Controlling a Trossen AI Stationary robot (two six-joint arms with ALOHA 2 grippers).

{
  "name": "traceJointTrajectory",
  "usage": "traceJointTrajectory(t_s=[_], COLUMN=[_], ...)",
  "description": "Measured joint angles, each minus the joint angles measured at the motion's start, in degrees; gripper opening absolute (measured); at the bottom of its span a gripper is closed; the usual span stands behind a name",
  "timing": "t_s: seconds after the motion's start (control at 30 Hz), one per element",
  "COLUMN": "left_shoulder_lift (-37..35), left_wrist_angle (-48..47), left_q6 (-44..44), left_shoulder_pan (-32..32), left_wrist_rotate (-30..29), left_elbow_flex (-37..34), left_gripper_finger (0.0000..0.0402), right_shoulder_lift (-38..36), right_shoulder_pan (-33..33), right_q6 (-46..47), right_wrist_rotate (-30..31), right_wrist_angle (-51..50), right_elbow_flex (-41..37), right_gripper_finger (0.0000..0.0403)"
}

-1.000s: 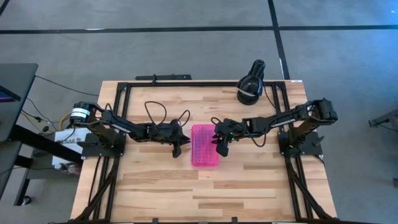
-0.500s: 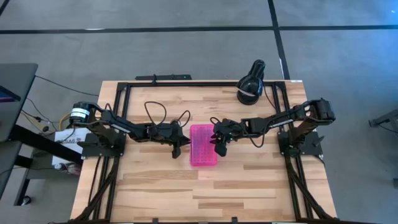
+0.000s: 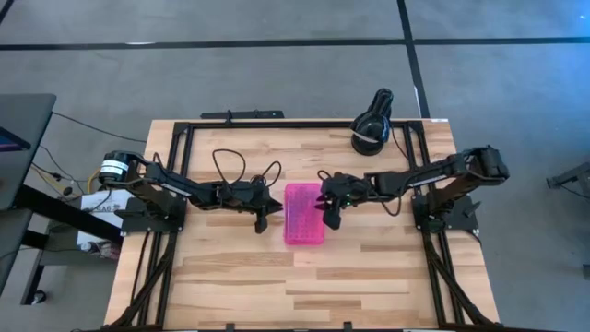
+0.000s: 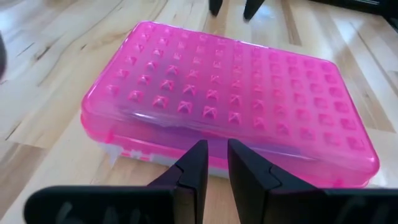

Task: Pick & place school supplies into a supply box
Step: Close the lid of the pink supply box, then return to Home Position

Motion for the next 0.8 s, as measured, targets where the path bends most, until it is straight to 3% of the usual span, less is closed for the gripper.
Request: traceJointTrajectory(t_s=[0.2, 0.47, 0.7, 0.8], left_shoulder_lift=[-1.90, -14.49, -30.55, -38.44], left_wrist_angle=[2.09, 1.37, -9.21, -20.25], left_q6=[-1.29, 7.14, 9.81, 14.58], left_shoulder_pan=[0.02, 2.02, 2.70, 2.76], left_wrist_rotate=[1.74, -0.71, -0.97, 1.29], left_elbow_flex=[0.35, 6.11, 9.64, 9.64], left_gripper_finger=[0.0054, 0.0054, 0.0054, 0.0054], right_shoulder_lift=[-7.07, -20.82, -34.94, -40.31], right_shoulder_pan=[0.00, -2.39, -3.58, -3.62], right_q6=[-2.32, -2.34, -6.69, -8.72], right_wrist_rotate=[-0.10, 2.99, 1.62, 5.84], right_wrist_angle=[0.41, -0.11, -8.22, -13.41], right_elbow_flex=[0.02, 0.11, 0.20, 0.20], right_gripper_finger=[0.0123, 0.0123, 0.0123, 0.0123])
